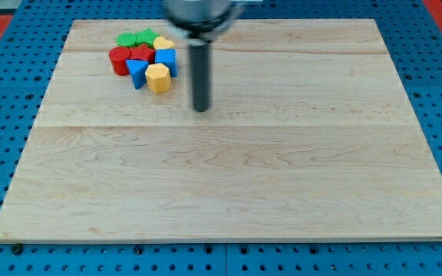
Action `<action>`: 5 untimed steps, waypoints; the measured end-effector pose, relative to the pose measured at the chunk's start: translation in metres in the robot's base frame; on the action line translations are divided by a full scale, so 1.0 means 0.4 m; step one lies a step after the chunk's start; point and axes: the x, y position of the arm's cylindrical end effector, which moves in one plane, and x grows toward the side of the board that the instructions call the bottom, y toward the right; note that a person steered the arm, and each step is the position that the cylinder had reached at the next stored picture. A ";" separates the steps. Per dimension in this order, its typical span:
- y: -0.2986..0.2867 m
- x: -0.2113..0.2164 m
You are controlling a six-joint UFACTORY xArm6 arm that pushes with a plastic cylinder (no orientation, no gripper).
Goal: Push the yellow hexagon towards the top center
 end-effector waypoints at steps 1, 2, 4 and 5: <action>-0.130 -0.052; -0.170 -0.102; 0.119 -0.184; 0.189 -0.260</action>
